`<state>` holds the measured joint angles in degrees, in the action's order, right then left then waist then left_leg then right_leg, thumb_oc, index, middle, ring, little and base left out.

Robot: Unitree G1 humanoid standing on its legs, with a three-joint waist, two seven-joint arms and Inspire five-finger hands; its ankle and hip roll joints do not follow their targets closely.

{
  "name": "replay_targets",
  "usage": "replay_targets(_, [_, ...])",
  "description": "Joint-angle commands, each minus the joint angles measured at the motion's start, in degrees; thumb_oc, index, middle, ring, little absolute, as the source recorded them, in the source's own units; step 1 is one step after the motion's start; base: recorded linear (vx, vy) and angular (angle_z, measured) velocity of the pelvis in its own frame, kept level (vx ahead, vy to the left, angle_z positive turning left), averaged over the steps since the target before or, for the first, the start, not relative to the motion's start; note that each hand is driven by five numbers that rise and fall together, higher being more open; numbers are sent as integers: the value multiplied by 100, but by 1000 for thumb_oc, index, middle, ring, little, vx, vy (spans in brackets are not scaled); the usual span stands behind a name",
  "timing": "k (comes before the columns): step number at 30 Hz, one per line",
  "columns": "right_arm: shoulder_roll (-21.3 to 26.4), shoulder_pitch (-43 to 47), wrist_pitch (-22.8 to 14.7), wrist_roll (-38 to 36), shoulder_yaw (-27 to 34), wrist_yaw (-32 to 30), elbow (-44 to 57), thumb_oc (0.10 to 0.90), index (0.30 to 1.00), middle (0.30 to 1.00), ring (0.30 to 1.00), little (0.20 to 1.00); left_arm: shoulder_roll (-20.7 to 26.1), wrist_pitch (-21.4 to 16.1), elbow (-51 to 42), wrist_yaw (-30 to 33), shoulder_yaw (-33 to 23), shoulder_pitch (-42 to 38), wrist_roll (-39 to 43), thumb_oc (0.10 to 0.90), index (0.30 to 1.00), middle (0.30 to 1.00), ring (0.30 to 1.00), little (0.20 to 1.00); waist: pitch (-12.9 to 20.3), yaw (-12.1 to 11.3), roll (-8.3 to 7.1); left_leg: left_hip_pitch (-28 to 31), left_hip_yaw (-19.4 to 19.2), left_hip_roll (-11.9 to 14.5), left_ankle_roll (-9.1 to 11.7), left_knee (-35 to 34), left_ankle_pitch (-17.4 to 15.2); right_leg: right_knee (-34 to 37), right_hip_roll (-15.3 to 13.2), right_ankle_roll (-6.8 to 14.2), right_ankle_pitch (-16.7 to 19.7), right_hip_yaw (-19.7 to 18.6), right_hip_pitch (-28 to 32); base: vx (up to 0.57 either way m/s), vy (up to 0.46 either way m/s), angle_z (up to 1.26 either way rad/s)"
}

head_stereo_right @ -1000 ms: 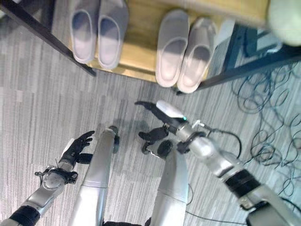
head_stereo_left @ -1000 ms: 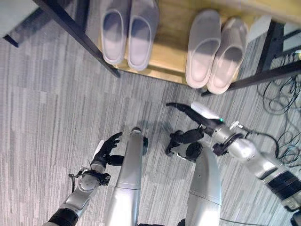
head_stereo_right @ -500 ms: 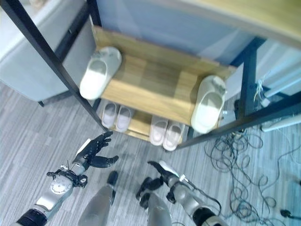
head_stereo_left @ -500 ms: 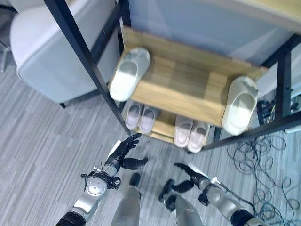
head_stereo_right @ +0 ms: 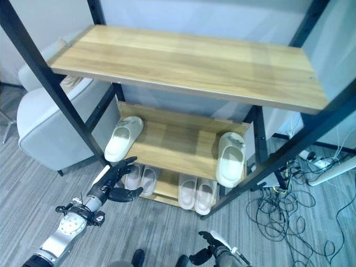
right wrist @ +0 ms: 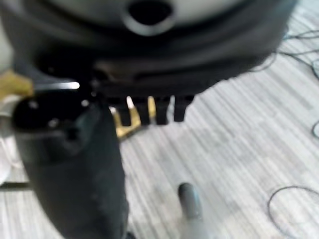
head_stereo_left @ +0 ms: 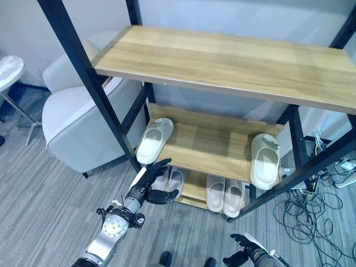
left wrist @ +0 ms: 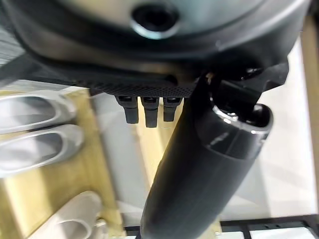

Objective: Arrange the slippers neatly on the shoe rack.

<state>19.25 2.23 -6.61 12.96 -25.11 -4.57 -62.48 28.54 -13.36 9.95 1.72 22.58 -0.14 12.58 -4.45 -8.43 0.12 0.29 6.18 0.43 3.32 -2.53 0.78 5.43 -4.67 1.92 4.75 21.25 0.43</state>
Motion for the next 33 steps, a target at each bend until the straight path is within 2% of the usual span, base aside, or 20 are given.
replay_targets(1, [65,-149,-83,78,24,-131,138,800,900,900,900,900,9,-395,-643,143,-321,-147,-246,800,900,900,900,900,385,-56,-50,-378,-33,16,372,-247,339,-43,-76,443,-798,-152,318,73,3,-13])
replay_targets(8, [59,-221,-88,115,-36,-58,280,800,900,900,900,900,284,-390,-660,481,-497,-523,-964,800,900,900,900,900,381,30,2,-288,-112,16,351,-247,264,-43,-88,462,-798,-248,351,45,-1,-7])
replay_targets(15, [188,-290,-120,111,-14,15,431,800,900,900,900,900,829,-280,-535,952,-666,-1294,-2304,800,900,900,900,900,254,200,119,-406,-166,-6,346,-247,232,-43,-113,490,-730,-324,149,2,3,-9])
replay_targets(28, [431,-327,-97,200,-108,67,946,800,900,900,900,900,858,3,562,1548,-847,-2141,-2488,800,900,900,900,900,180,436,198,-810,-305,31,323,-247,301,-43,-96,500,-602,-549,-382,-14,1,-8])
replay_targets(33, [477,-301,-108,219,-129,47,1108,800,900,900,900,900,1060,159,1019,1834,-831,-2511,-2780,800,900,900,900,900,158,527,215,-967,-358,43,315,-247,329,-43,-104,512,-536,-643,-594,-18,6,-16])
